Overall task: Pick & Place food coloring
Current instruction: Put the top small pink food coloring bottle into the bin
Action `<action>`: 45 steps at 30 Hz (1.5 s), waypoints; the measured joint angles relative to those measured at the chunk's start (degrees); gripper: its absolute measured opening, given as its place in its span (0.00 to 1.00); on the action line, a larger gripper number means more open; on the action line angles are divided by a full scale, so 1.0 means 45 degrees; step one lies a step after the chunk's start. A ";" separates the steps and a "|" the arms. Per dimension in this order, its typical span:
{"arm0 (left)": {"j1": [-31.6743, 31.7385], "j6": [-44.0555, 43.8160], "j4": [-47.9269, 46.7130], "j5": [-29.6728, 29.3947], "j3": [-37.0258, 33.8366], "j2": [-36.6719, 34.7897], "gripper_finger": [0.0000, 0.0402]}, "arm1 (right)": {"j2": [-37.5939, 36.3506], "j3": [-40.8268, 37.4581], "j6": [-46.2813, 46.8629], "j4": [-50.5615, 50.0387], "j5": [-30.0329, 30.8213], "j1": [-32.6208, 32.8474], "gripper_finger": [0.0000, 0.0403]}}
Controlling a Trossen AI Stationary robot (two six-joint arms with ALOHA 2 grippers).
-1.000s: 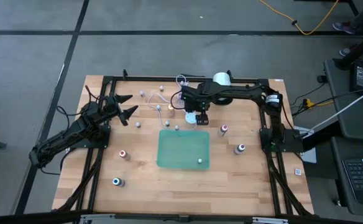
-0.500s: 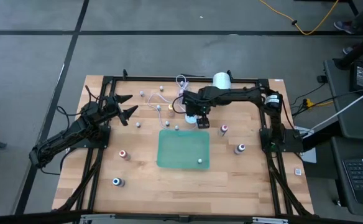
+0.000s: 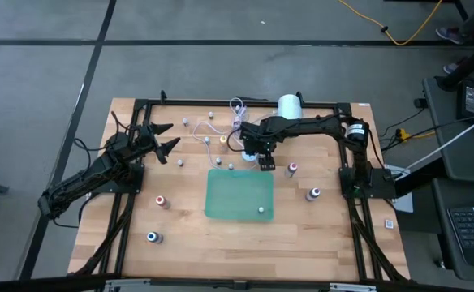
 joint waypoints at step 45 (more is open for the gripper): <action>0.0000 0.0000 0.0000 0.0001 0.0000 0.0000 0.83 | -0.1083 0.2977 0.1467 -0.3774 0.0709 0.0805 0.18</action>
